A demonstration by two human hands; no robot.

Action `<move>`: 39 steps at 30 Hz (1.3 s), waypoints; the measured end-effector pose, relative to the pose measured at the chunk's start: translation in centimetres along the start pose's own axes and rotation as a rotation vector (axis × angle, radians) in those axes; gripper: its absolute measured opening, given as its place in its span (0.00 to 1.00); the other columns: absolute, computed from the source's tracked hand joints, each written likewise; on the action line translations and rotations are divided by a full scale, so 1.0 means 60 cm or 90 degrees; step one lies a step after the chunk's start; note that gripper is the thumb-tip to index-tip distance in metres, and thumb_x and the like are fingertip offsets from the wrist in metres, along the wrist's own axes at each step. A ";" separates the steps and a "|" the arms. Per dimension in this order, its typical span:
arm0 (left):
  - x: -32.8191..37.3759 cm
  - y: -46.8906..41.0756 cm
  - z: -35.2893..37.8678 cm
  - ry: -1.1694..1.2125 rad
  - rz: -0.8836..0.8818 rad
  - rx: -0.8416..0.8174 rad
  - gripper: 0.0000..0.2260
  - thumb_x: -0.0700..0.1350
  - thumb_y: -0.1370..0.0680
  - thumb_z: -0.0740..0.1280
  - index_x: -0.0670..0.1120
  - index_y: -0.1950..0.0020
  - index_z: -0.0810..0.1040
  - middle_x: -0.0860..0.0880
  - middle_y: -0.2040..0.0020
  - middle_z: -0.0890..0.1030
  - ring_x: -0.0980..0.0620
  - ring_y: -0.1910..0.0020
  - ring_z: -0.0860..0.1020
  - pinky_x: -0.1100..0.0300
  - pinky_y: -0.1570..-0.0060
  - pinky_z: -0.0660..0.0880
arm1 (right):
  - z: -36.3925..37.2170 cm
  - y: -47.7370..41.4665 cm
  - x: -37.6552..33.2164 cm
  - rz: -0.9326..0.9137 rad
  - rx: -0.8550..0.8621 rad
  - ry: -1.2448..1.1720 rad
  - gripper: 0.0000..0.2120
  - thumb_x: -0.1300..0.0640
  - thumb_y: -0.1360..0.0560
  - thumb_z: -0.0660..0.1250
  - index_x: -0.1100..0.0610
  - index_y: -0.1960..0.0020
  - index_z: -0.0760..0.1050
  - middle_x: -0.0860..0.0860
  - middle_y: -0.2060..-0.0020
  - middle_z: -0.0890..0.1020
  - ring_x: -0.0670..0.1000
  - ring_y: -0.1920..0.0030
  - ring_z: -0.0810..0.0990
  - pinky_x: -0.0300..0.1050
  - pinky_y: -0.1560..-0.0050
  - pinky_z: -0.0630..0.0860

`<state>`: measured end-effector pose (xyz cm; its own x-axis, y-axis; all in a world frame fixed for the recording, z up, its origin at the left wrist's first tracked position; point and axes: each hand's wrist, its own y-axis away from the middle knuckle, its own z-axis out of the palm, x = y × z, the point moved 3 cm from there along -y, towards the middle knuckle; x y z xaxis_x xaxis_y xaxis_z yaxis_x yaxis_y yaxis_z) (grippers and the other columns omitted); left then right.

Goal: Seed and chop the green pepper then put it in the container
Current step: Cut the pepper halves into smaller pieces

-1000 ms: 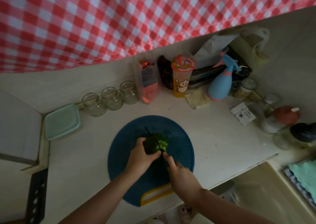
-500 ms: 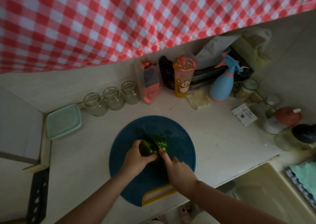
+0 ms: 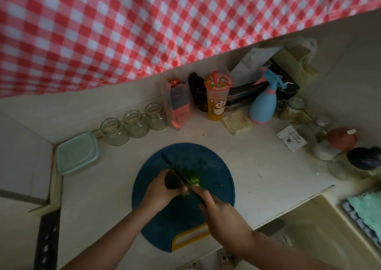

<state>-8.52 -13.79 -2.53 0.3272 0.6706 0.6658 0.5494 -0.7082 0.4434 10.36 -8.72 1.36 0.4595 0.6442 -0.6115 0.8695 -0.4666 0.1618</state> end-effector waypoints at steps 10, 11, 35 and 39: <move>0.025 -0.001 0.017 0.023 0.047 -0.032 0.34 0.47 0.34 0.78 0.50 0.34 0.65 0.53 0.43 0.72 0.55 0.43 0.72 0.67 0.48 0.68 | -0.008 -0.007 0.103 0.157 0.019 -0.040 0.22 0.52 0.17 0.51 0.45 0.26 0.50 0.54 0.47 0.80 0.53 0.53 0.81 0.45 0.53 0.77; 0.027 0.000 0.021 0.025 0.052 -0.029 0.35 0.47 0.35 0.78 0.50 0.32 0.65 0.53 0.41 0.72 0.55 0.42 0.71 0.65 0.45 0.67 | -0.003 -0.007 0.101 0.148 0.008 -0.046 0.22 0.53 0.18 0.51 0.45 0.26 0.50 0.54 0.47 0.80 0.53 0.52 0.81 0.46 0.52 0.77; 0.026 -0.019 0.046 0.485 -0.119 -0.023 0.20 0.51 0.24 0.66 0.48 0.34 0.68 0.42 0.37 0.73 0.44 0.46 0.79 0.58 0.62 0.80 | -0.028 -0.046 0.065 0.110 0.016 -0.016 0.21 0.56 0.18 0.52 0.50 0.26 0.53 0.59 0.53 0.81 0.57 0.58 0.79 0.44 0.62 0.69; 0.017 -0.019 0.056 0.375 -0.094 0.021 0.25 0.53 0.22 0.63 0.47 0.28 0.62 0.43 0.34 0.70 0.44 0.44 0.77 0.62 0.66 0.80 | -0.011 -0.038 0.060 0.136 0.009 -0.034 0.22 0.57 0.18 0.52 0.49 0.26 0.53 0.59 0.53 0.81 0.58 0.57 0.80 0.48 0.59 0.74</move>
<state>-6.24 -11.55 -4.35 -0.2303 0.5193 0.8229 0.5837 -0.6029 0.5439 10.15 -4.94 -0.67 0.6226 0.4965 -0.6048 0.7505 -0.5978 0.2818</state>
